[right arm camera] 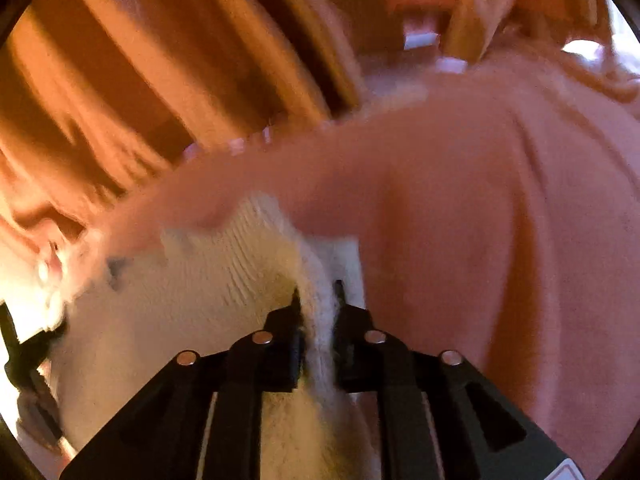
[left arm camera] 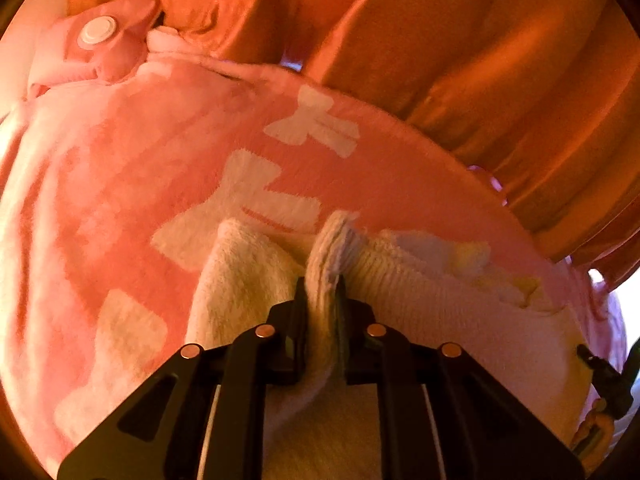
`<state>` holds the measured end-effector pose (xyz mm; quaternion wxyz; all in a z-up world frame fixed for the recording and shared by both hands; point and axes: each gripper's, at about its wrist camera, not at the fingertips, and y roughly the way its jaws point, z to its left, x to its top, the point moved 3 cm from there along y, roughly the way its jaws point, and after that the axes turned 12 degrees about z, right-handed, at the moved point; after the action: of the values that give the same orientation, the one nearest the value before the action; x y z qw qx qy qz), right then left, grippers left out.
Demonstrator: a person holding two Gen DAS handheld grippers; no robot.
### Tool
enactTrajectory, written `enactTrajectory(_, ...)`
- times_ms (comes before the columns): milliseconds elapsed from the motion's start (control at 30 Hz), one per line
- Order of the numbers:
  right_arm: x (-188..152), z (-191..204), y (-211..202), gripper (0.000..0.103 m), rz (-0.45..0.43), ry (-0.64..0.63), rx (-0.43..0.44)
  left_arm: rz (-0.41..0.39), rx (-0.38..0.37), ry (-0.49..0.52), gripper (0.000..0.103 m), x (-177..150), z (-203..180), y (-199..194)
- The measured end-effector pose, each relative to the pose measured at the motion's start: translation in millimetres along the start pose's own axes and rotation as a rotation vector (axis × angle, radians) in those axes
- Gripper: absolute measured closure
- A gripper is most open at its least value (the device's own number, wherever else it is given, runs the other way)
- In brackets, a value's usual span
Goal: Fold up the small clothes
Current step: 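Fold the held hem over the body with both tools and release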
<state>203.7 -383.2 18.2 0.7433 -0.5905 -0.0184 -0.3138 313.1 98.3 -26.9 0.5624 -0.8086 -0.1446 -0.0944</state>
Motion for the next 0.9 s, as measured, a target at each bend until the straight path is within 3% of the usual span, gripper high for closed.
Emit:
enactTrajectory(67, -7, 15, -40, 0.082, -0.097, -0.017, -0.012, -0.039, -0.029, -0.011, 0.090, -11, -6, -27)
enactTrajectory(167, -36, 75, -73, 0.082, -0.115, -0.187, 0.084, -0.088, -0.067, 0.066, 0.081, -42, -33, -68)
enactTrajectory(233, -72, 126, -68, 0.082, -0.035, -0.313, 0.167, -0.072, -0.073, 0.133, 0.061, -70, -55, -81)
enactTrajectory(333, -143, 195, -33, 0.086, 0.172, -0.459, 0.286, -0.003, -0.067, 0.212, 0.061, -114, -84, -77)
enactTrajectory(400, -169, 210, -13, 0.089, 0.231, -0.499, 0.257, 0.050, -0.056, 0.206, 0.061, -136, -86, -63)
enactTrajectory(533, -167, 177, -1, 0.103, 0.240, -0.466, 0.131, 0.086, 0.045, 0.143, 0.060, -146, -49, -45)
enactTrajectory(633, -139, 111, -18, 0.103, 0.237, -0.288, 0.122, 0.069, 0.078, 0.088, 0.067, -143, -9, -55)
enactTrajectory(700, -126, 57, -33, 0.103, 0.204, -0.180, 0.021, 0.068, 0.083, 0.052, 0.067, -143, 10, -62)
enactTrajectory(767, -116, 22, -48, 0.102, 0.184, -0.029, 0.012, 0.062, 0.080, 0.031, 0.067, -145, 19, -68)
enactTrajectory(800, -112, 17, -52, 0.101, 0.174, 0.001, 0.001, 0.066, 0.087, 0.025, 0.067, -145, 18, -70)
enactTrajectory(833, -111, 21, -57, 0.092, 0.156, -0.024, -0.019, 0.066, 0.096, 0.024, 0.066, -146, 14, -72)
enactTrajectory(900, -111, 54, -68, 0.089, 0.115, -0.102, 0.000, 0.056, 0.110, 0.048, 0.060, -147, -8, -75)
